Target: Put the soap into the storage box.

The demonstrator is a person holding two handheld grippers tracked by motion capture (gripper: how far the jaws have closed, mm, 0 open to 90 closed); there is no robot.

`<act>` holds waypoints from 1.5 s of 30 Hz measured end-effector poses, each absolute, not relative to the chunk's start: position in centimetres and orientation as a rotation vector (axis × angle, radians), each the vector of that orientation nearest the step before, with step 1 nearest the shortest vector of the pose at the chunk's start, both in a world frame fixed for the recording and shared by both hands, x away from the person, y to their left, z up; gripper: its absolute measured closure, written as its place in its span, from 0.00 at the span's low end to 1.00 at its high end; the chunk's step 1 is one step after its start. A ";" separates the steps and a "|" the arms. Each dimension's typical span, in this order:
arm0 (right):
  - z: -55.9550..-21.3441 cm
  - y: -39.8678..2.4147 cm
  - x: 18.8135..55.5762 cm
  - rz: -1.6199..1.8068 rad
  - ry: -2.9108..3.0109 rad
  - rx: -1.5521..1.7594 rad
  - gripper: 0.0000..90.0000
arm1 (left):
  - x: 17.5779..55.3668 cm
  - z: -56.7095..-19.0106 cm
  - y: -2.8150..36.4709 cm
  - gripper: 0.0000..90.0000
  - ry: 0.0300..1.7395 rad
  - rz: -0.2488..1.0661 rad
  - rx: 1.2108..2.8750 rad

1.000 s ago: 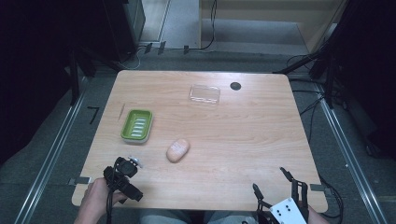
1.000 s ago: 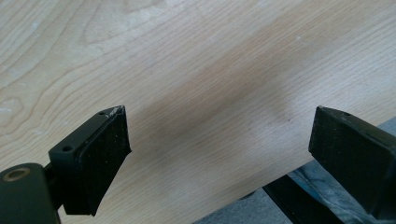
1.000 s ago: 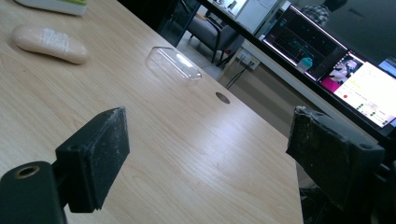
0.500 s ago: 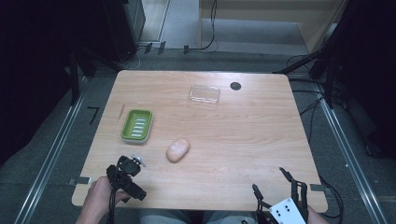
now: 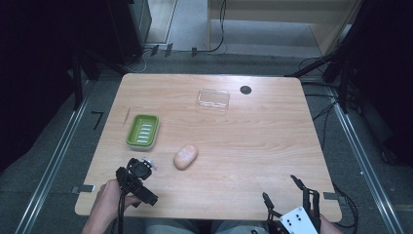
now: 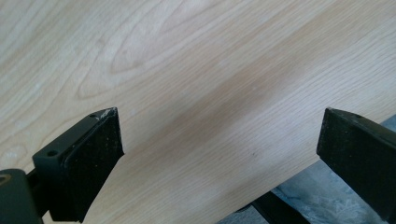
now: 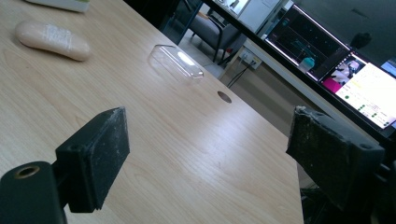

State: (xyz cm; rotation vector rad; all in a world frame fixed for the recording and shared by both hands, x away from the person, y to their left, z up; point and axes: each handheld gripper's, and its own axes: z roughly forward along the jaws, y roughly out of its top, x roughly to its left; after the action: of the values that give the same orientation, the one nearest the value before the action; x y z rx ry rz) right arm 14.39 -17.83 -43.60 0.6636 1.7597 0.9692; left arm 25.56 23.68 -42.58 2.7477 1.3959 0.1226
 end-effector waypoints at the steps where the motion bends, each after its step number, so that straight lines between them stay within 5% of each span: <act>1: -43.6 -17.8 14.4 0.971 1.760 0.665 0.15 | 25.7 -42.5 23.5 0.01 1.394 0.126 2.747; 45: -43.6 -17.9 14.4 0.963 1.762 0.662 0.15 | 32.6 -41.5 17.2 0.00 1.268 0.086 2.776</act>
State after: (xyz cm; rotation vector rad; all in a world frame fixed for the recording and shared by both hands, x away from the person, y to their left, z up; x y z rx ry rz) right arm 14.40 -17.86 -43.64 0.6623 1.7623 0.9635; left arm 32.64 17.20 -41.52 2.7760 1.2678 0.0857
